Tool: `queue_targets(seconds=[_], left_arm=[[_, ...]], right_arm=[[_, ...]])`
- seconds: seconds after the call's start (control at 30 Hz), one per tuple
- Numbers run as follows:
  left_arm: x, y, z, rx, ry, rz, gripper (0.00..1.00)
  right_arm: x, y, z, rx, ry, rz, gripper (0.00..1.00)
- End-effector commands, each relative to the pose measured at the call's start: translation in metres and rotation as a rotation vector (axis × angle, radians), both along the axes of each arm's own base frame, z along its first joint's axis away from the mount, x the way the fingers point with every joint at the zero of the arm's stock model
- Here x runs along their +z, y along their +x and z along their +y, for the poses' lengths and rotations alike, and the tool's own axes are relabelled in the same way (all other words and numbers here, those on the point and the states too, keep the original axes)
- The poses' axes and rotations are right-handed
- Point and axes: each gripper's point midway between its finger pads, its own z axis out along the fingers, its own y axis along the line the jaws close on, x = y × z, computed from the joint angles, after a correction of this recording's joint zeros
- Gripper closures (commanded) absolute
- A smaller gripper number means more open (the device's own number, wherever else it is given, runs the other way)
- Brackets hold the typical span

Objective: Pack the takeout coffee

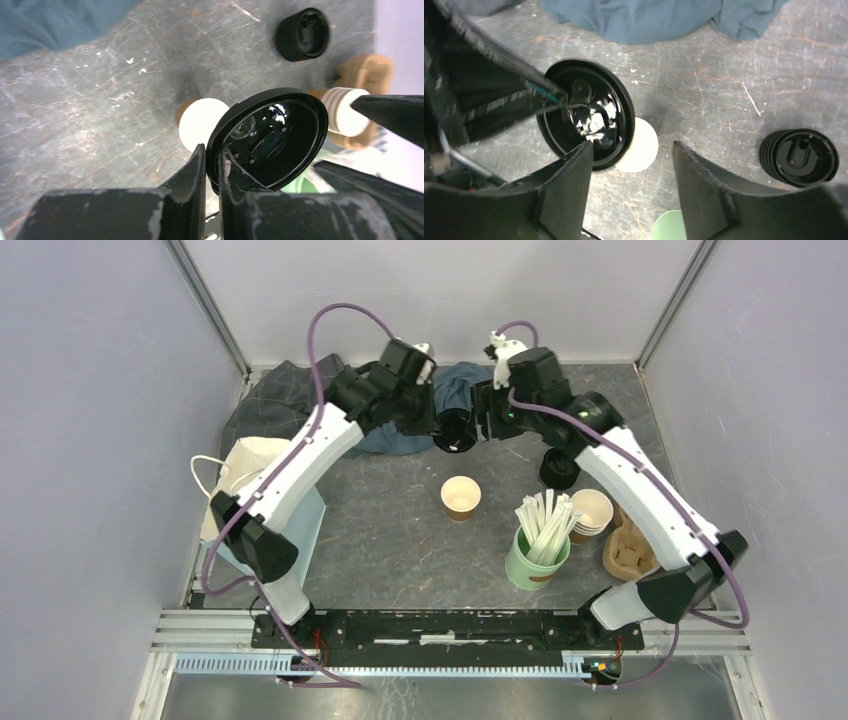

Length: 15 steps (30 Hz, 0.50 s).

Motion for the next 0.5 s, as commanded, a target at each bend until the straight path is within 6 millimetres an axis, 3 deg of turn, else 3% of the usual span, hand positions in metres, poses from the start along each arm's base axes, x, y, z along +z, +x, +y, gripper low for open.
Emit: queue_targets(seconds=[0.0, 0.1, 0.2, 0.33, 0.47], left_arm=[[0.065, -0.019, -0.012, -0.137, -0.429, 0.015, 0.98], [0.114, -0.045, -0.012, -0.277, -0.787, 0.01, 0.98], [0.157, -0.069, -0.009, -0.384, -1.056, -0.035, 0.98], [0.191, -0.09, -0.003, -0.467, -1.264, -0.053, 0.98], [0.207, -0.1, 0.0, -0.527, -1.337, -0.06, 0.98]], right_arm=[[0.099, -0.035, -0.001, 0.171, 0.305, -0.161, 0.25], [0.127, -0.063, 0.005, 0.317, 0.532, -0.206, 0.13], [0.155, -0.091, 0.013, 0.416, 0.755, -0.229, 0.07], [0.172, -0.111, 0.022, 0.488, 1.004, -0.171, 0.04], [0.189, -0.119, 0.031, 0.54, 1.155, -0.112, 0.02]])
